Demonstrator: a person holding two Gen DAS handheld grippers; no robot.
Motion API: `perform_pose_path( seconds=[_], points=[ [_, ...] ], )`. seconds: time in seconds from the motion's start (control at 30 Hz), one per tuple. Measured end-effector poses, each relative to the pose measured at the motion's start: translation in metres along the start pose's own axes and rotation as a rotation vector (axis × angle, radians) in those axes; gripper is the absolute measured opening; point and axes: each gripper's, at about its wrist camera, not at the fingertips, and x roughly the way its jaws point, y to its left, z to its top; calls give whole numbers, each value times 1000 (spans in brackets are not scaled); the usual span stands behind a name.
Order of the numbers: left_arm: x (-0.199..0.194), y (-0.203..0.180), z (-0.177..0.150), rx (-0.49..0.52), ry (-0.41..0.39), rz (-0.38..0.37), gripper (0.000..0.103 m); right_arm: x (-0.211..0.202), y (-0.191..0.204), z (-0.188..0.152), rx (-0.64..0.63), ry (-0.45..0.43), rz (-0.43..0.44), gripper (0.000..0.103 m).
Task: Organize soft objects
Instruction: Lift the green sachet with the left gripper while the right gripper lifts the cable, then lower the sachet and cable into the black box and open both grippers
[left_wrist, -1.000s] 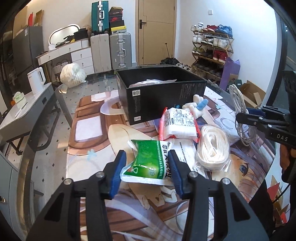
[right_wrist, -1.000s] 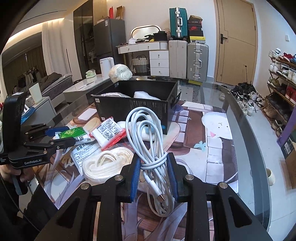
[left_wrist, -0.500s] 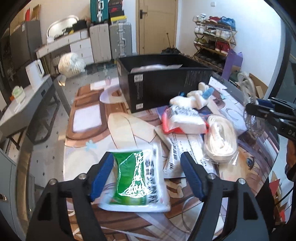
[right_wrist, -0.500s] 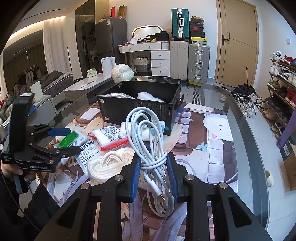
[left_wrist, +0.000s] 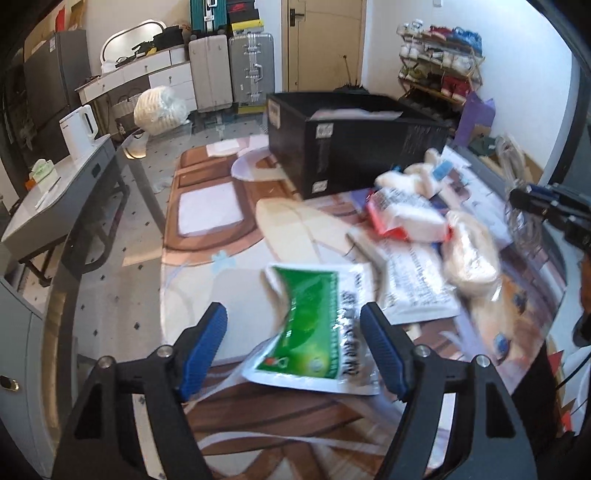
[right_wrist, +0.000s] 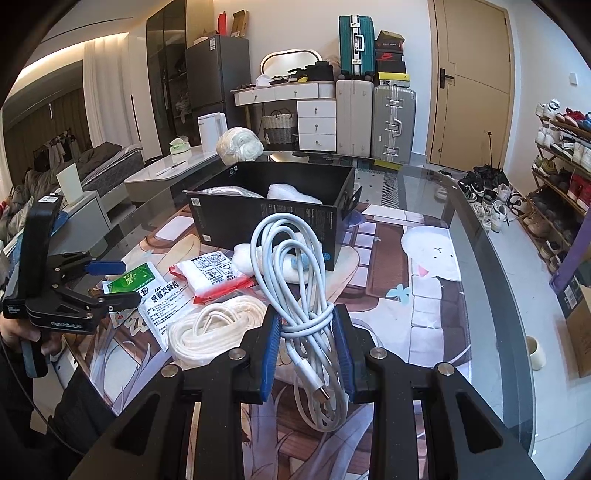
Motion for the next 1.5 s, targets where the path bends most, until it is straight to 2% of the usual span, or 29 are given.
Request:
perform_pose_path(
  seconds=[0.2, 0.23, 0.27, 0.33, 0.53, 0.77, 1.07, 1.5],
  points=[
    [1, -4, 1, 19, 1, -8, 74, 2, 2, 1, -4, 5, 3, 28],
    [1, -5, 0, 25, -1, -18, 70, 2, 3, 1, -5, 5, 1, 28],
    [-1, -6, 0, 32, -8, -22, 59, 2, 3, 1, -5, 5, 1, 28],
    [-4, -11, -1, 56, -13, -36, 44, 3, 3, 1, -4, 6, 1, 28],
    [-9, -12, -1, 58, -43, -35, 32, 2, 4, 1, -5, 5, 4, 28],
    [-18, -3, 0, 6, -79, -23, 30, -1, 4, 3, -6, -5, 0, 28],
    [-42, -4, 15, -33, -182, -66, 30, -8, 8, 15, -10, -29, 18, 28],
    [-50, -9, 69, -46, -269, -94, 30, -5, 8, 61, -28, -68, 66, 28]
  ],
)
